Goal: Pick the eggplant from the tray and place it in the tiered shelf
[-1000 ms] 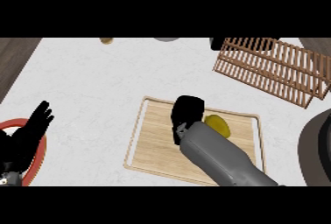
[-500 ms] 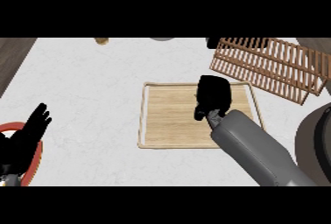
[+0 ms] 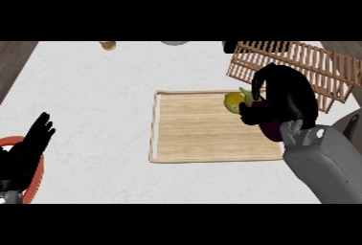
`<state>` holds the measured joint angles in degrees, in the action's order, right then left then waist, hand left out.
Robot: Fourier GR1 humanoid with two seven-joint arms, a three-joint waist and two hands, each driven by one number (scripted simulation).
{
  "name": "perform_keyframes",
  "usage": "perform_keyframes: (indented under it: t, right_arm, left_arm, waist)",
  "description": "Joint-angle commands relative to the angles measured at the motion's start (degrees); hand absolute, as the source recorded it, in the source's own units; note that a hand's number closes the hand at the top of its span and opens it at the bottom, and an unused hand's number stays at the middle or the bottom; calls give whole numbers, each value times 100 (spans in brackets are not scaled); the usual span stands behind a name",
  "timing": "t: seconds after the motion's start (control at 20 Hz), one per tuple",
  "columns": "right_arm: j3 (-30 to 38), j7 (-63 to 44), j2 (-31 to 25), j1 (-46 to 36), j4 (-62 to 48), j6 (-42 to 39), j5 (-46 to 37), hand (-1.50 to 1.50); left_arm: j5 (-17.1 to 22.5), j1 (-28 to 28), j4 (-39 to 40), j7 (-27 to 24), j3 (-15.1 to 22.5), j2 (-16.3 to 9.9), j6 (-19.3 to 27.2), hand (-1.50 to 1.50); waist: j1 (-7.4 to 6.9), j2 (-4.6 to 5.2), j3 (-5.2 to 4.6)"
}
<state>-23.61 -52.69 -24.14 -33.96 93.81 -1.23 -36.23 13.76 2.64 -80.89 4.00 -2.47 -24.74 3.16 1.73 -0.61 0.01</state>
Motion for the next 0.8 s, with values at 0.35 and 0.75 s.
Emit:
perform_keyframes:
  t: [0.35, 0.75]
  right_arm:
    - [1684, -1249, -661, 430, 3073, -722, 778, 150]
    - [2351, -1740, -914, -1097, 2423, -1164, 912, 150]
  left_arm:
    - [-257, 127, -66, -159, 36, 222, 50, 0]
    - [-259, -132, -114, 132, -100, 119, -175, 0]
  waist:
    - [-102, 29, -4]
    - [-186, 42, -9]
